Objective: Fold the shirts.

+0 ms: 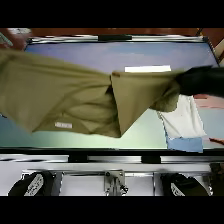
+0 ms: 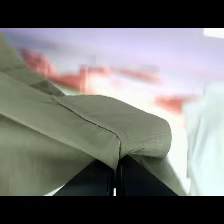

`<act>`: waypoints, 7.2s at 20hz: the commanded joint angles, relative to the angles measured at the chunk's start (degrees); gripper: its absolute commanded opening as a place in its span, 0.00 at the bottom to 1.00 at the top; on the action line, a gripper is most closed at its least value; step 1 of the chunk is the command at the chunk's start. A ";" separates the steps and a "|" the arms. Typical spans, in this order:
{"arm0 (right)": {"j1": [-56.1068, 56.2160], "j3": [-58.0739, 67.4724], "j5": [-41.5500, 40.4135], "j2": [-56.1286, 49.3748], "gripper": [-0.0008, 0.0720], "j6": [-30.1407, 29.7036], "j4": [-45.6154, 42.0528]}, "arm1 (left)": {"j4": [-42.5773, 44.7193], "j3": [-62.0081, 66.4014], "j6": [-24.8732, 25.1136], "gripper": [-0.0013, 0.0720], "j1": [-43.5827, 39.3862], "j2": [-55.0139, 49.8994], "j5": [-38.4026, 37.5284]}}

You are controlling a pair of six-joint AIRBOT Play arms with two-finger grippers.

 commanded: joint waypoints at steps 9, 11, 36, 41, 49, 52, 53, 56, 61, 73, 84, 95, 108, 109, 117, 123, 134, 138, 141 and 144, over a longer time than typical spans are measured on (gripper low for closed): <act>4.92 -27.28 16.57 -20.04 0.12 0.46 9.70 | -18.27 -49.05 3.48 0.07 0.37 -0.79 10.01; 4.79 -27.28 20.87 -22.53 0.12 2.36 9.77 | -20.96 -50.42 3.52 0.07 -1.77 -2.71 14.19; 2.23 -12.35 13.49 -26.64 0.78 8.61 -0.48 | -10.08 -21.53 -4.59 0.83 -11.82 -27.65 -12.66; -5.75 -12.35 -0.85 -22.91 0.78 4.66 -6.45 | -9.75 -43.19 -7.65 0.83 -22.23 -15.06 -8.72; -10.32 -12.35 -2.40 -22.27 0.78 4.04 -5.99 | -27.80 -69.57 -17.27 1.00 -48.35 -8.61 24.09; -10.32 -12.35 -2.16 -22.27 0.78 4.04 -5.70 | -32.72 -69.55 -18.47 1.00 -54.75 -12.22 34.12; -10.32 -12.35 -2.08 -22.27 0.78 4.02 -5.68 | -34.21 -69.55 -18.45 1.00 -56.08 -13.92 35.58; -10.32 -12.35 -1.46 -22.27 0.78 4.04 -5.66 | -36.33 -69.26 -18.25 0.99 -58.99 -17.51 38.97; -10.32 -12.35 -0.94 -22.27 0.78 4.07 -5.64 | -37.79 -69.26 -18.27 0.89 -60.70 -20.46 42.49; -10.32 -12.35 -0.72 -22.29 0.78 4.17 -2.67 | -40.87 -66.64 -15.67 0.06 -65.72 -23.58 51.23; -10.32 -21.81 10.97 -24.72 0.78 3.91 9.29 | -8.35 -66.53 -22.40 0.06 -47.04 -2.23 30.14; -4.42 -21.81 14.73 -29.40 0.91 3.52 11.58 | 4.76 -66.38 -19.28 0.06 -7.34 25.33 10.80; 1.11 -21.81 18.03 -40.44 0.91 8.92 13.11 | 4.52 -63.06 -17.75 0.06 -5.09 26.25 11.17; 1.11 -21.81 18.34 -40.68 0.91 9.07 14.14 | 4.22 -63.06 -17.77 0.07 -5.09 26.25 11.39; 4.70 -21.09 22.75 -40.61 0.11 7.67 14.82 | -1.84 -62.55 -14.53 0.06 -5.11 26.21 23.06; 1.55 -2.84 26.18 -27.43 0.11 -7.87 12.61 | -10.32 -44.72 -4.24 0.07 -5.20 22.21 38.40; 0.63 19.34 47.78 0.42 0.11 -8.90 1.18 | -21.66 -1.90 -3.15 0.07 -5.20 10.19 42.75; 0.63 19.34 43.76 2.21 0.11 -8.92 1.03 | -20.50 -0.70 3.02 0.07 -5.18 11.30 31.06; 0.63 19.34 43.63 2.32 0.11 -8.02 -3.50 | -17.73 -0.70 3.32 0.07 -5.18 11.65 23.12; 0.63 19.32 40.30 1.62 0.11 -3.45 -12.98 | -13.16 -0.72 3.30 0.07 -5.18 11.61 21.81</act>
